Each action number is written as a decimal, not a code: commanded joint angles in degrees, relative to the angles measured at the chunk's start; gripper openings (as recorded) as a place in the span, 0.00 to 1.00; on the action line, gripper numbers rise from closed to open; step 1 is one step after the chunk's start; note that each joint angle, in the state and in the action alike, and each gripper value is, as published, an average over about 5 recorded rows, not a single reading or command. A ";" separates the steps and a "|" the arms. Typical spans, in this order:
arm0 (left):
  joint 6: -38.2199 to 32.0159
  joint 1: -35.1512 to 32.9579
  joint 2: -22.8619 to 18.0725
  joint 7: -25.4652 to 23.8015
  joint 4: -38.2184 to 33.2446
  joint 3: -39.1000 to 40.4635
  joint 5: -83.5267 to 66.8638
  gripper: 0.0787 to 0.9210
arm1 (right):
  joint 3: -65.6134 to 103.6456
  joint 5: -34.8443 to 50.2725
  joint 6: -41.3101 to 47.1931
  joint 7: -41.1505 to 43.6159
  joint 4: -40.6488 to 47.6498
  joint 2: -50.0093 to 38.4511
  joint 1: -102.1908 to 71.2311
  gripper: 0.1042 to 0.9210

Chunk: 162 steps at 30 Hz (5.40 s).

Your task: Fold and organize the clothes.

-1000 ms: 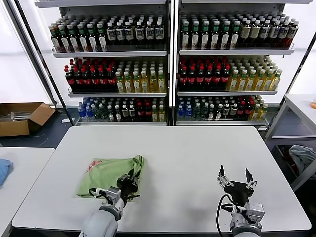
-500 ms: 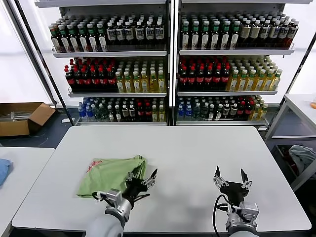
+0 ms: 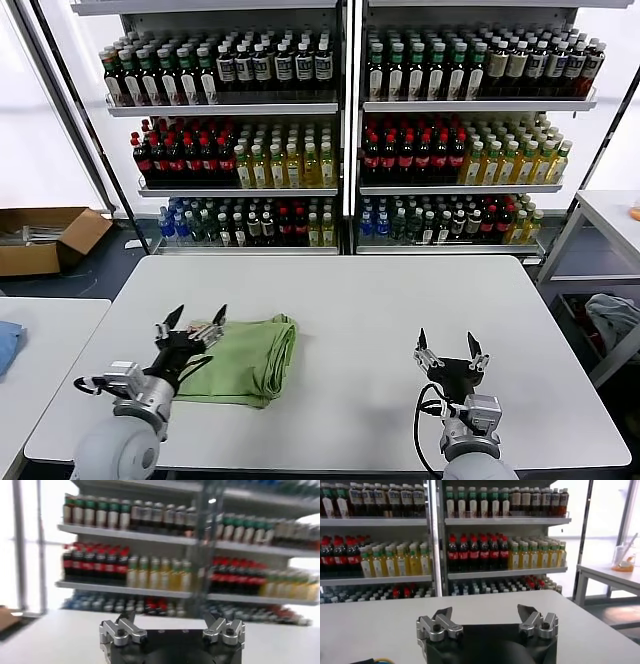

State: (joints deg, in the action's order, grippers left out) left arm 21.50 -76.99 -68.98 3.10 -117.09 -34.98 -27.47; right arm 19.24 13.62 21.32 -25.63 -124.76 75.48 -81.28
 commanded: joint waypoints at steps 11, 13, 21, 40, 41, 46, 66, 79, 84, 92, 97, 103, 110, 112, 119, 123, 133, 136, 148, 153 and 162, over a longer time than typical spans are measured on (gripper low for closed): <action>-0.35 1.67 1.35 -2.77 13.47 -0.55 1.86 0.88 | -0.51 -0.39 -0.22 0.09 -0.53 0.02 -0.47 0.88; -0.38 2.29 1.03 -2.94 14.38 0.09 1.93 0.88 | -0.50 -0.56 -0.32 0.10 -0.58 0.08 -0.79 0.88; -0.82 3.05 0.94 -4.03 17.84 0.80 1.96 0.88 | -0.48 -1.10 -0.91 0.18 -0.90 0.32 -2.19 0.88; -1.39 1.84 1.13 -6.76 19.82 0.58 -0.12 0.84 | -1.20 -2.24 -0.78 0.78 -1.98 0.88 -1.95 0.88; -1.46 1.72 1.14 -6.85 19.55 0.58 -0.12 0.81 | -1.16 -2.24 -0.80 0.79 -1.97 0.87 -1.94 0.88; -1.64 1.28 1.17 -6.93 17.95 0.69 0.05 0.64 | -1.06 -2.23 -0.95 0.81 -1.83 0.83 -1.90 0.88; -5.01 -0.29 19.57 -6.02 21.73 -22.72 -2.74 0.04 | -1.27 -1.79 -0.97 0.83 -0.94 0.21 -0.41 0.88; -3.76 -0.57 20.00 -7.80 8.49 -12.27 6.43 0.04 | -0.56 -1.37 -1.16 0.54 -1.16 0.13 -1.25 0.88; -1.72 0.72 8.57 -5.36 2.08 5.50 9.32 0.04 | 0.99 -1.51 -1.92 0.49 -1.66 -0.18 -3.70 0.88; 2.99 4.92 -6.52 -0.03 -3.28 26.62 13.51 0.04 | 3.68 -2.52 -2.69 0.50 -2.51 1.21 -7.17 0.88; 3.85 8.37 -10.88 -0.01 3.89 30.67 20.21 0.04 | 4.13 -3.53 -2.85 0.63 -2.79 2.20 -8.14 0.88; 5.20 11.06 -10.10 0.05 7.83 29.92 18.63 0.04 | 3.47 -4.65 -2.84 0.72 -2.21 3.29 -7.95 0.88; 3.24 12.74 -10.51 0.43 7.39 30.02 11.84 0.05 | 2.12 -5.82 -1.73 0.58 -0.27 3.91 -6.19 0.88; 2.28 13.19 -11.12 1.15 7.00 30.34 8.33 0.08 | 1.70 -5.64 -1.16 0.49 0.10 4.00 -5.61 0.88; 0.49 13.77 -13.71 3.76 5.80 30.73 2.23 0.30 | 0.08 0.61 2.02 0.39 1.01 3.60 -2.71 0.88; 0.39 12.90 -12.03 3.90 3.95 28.45 1.07 0.45 | -1.41 9.61 4.81 0.26 2.51 3.20 0.78 0.88; 2.63 10.21 -9.76 7.68 2.50 21.25 3.84 0.79 | -6.19 29.41 10.75 -2.73 5.83 3.03 9.73 0.88; 3.48 9.59 -8.19 8.76 1.96 18.67 4.62 0.86 | -7.98 33.61 11.80 -4.79 8.06 3.00 12.84 0.88; 3.66 6.97 -6.51 9.17 0.78 13.58 4.39 0.88 | -11.66 35.83 11.78 -10.22 16.42 8.68 17.22 0.88; 3.66 6.72 -6.49 9.38 0.79 12.98 3.99 0.88 | -12.11 34.44 11.78 -10.31 17.19 8.88 16.59 0.83; 3.73 6.07 -6.60 9.55 0.99 12.90 3.64 0.88 | -12.78 27.56 11.49 -8.84 16.64 7.86 15.74 0.58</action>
State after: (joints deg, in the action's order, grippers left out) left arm 24.98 -70.31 -75.89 12.17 -116.05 -20.71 -23.71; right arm 7.52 44.57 32.20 -34.23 -109.34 83.00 -66.49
